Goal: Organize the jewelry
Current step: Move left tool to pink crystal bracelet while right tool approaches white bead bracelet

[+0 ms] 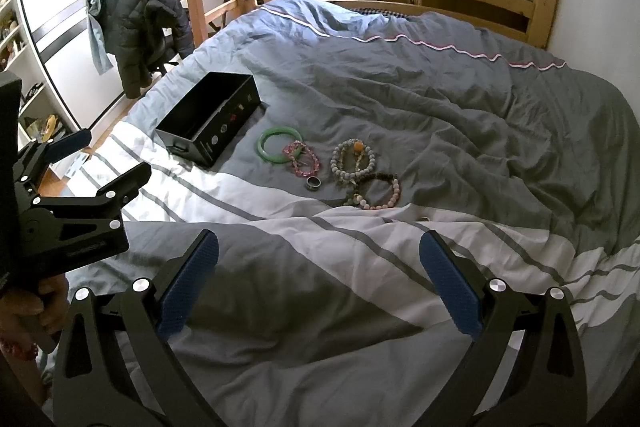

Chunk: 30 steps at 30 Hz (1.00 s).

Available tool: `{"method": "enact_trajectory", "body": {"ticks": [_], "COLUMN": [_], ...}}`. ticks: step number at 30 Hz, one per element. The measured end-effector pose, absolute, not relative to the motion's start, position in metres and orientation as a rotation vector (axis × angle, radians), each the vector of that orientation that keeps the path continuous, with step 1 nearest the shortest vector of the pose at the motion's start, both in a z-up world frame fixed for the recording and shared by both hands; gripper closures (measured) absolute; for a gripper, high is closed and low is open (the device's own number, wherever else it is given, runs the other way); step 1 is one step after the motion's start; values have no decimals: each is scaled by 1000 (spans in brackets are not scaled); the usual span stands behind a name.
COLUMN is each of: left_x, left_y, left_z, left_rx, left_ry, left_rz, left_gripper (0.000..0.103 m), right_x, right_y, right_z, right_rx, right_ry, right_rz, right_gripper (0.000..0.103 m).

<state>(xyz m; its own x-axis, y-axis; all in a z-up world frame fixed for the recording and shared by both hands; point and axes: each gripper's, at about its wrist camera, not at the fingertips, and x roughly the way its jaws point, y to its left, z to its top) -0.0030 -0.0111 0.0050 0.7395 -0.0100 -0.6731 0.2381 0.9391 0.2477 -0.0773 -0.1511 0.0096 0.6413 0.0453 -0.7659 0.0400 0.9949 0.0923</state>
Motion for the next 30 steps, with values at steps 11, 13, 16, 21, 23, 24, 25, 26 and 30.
{"method": "enact_trajectory", "body": {"ticks": [11,13,16,21,23,24,25,26,30], "left_x": [24,34,47,70,80,87,93,102,126], "left_y": [-25,-28,-33,-48,-55,-58,-61,-66,-79], "left_z": [-14,-21,-32,-50,-58,-64,-70,-78,-104], "left_rx": [348,339,334,356,365,365,365,375,422], "left_ry": [737,745,757,760,762,766,774,787,817], "left_rz": [-159,-172,-192,-217,-227,-232,-241,-246,-247], "left_gripper": [6,6,6,6,6,6,6,6,15], "right_x": [-63,-58,-45,-20,-7,1,10,21,53], "right_y": [-164,-171,-181,-193,-197,-199,-201,-205,-211], "right_z": [0,-4,-10,-29,-37,-42,-49,-58,-83], "right_rx": [91,95,93,93,86,89,97,105,85], "right_ry": [885,893,914,962,981,990,1003,1022,1075], "right_rz": [-13,-19,-18,-13,-13,-9,-3,2,-3], "right_gripper": [4,4,4,4,4,5,7,10,22]}}
